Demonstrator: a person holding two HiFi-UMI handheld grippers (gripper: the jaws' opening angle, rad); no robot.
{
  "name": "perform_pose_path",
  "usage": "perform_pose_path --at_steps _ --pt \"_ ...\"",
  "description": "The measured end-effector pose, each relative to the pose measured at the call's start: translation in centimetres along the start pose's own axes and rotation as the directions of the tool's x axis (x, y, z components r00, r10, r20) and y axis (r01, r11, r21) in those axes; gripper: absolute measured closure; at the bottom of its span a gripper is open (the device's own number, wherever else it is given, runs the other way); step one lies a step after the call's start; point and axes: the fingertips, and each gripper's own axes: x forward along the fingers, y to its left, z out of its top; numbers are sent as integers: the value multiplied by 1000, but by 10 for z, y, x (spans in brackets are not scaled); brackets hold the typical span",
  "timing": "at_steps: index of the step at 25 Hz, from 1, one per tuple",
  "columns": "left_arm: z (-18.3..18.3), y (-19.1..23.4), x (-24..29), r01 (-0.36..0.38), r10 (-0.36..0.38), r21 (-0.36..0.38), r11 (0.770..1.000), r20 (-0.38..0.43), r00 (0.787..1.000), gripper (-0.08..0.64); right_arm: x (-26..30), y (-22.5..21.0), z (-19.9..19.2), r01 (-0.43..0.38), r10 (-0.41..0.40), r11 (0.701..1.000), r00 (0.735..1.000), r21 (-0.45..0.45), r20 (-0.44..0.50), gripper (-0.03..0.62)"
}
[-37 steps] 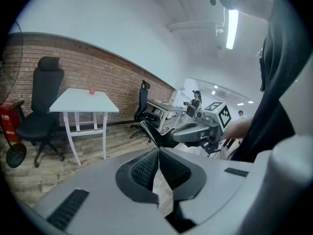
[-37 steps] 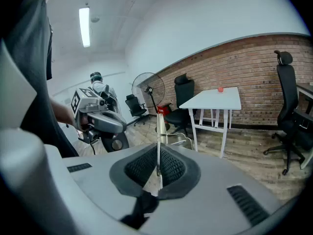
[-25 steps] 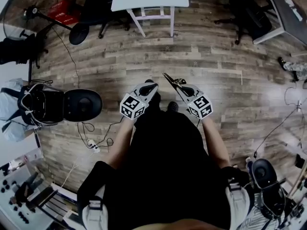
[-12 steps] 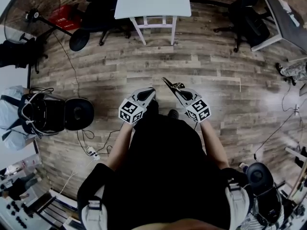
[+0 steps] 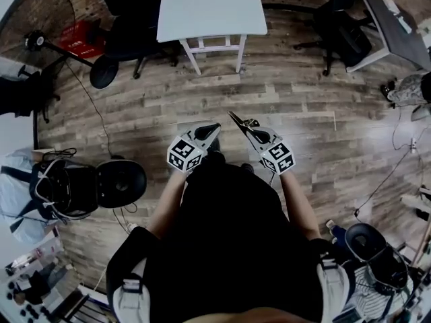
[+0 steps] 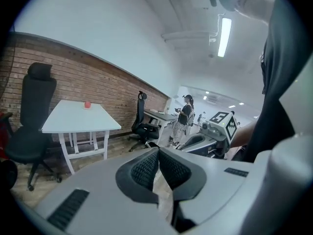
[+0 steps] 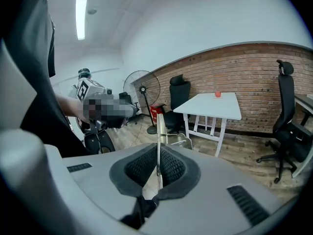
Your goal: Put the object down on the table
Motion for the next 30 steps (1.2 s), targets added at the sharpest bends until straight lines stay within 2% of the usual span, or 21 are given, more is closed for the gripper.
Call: perform_pose_path --at_steps 6,13,20,30 --pt "11 30 0 34 -34 33 999 0 999 538 25 -12 7 42 -42 999 999 9 -10 594" --pt "12 56 -13 29 -30 52 998 1 1000 538 50 -11 18 53 -53 998 999 14 -1 594" --pt "12 89 -34 -2 0 38 999 33 999 538 78 -7 36 63 -63 998 998 -7 8 594" --pt "15 116 -54 -3 2 23 1000 44 999 538 103 -4 60 85 -85 996 996 -9 10 594"
